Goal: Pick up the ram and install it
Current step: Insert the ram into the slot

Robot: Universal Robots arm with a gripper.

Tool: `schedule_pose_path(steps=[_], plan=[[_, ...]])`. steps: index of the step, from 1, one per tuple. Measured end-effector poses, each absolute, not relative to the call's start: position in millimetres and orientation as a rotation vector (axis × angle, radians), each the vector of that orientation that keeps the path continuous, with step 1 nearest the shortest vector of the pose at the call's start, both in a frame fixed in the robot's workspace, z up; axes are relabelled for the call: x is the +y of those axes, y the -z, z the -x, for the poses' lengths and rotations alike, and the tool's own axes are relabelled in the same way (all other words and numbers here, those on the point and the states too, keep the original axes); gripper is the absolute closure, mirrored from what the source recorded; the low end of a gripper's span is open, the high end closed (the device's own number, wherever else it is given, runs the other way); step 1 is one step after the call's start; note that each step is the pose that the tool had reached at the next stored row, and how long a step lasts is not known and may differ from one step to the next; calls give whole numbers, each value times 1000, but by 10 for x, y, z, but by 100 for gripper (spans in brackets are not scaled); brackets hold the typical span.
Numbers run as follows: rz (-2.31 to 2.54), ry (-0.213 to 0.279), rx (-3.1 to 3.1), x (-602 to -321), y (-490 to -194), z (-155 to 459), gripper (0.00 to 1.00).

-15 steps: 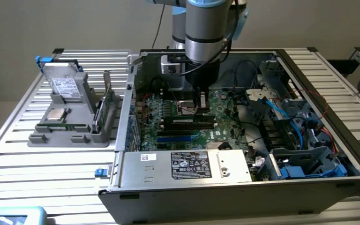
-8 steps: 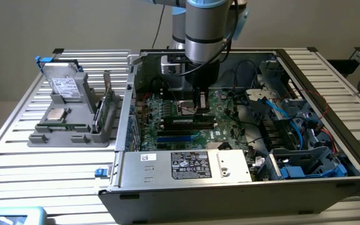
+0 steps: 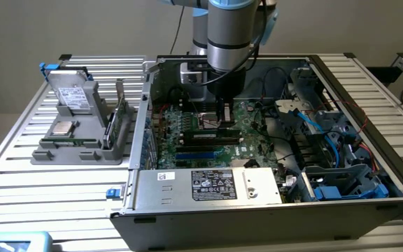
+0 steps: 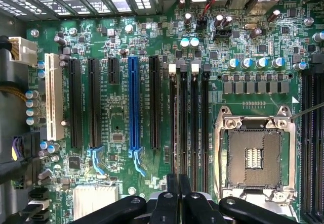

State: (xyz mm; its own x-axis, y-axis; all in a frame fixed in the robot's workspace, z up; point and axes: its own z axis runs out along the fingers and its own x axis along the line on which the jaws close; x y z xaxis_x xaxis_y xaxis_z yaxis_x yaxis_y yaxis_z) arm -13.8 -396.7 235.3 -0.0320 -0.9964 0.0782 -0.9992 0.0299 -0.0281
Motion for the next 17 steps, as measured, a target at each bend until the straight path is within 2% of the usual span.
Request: schedule_pose_path(steps=[17], plan=[[-2186,-117,-2203,-3968,-2325,139,88]])
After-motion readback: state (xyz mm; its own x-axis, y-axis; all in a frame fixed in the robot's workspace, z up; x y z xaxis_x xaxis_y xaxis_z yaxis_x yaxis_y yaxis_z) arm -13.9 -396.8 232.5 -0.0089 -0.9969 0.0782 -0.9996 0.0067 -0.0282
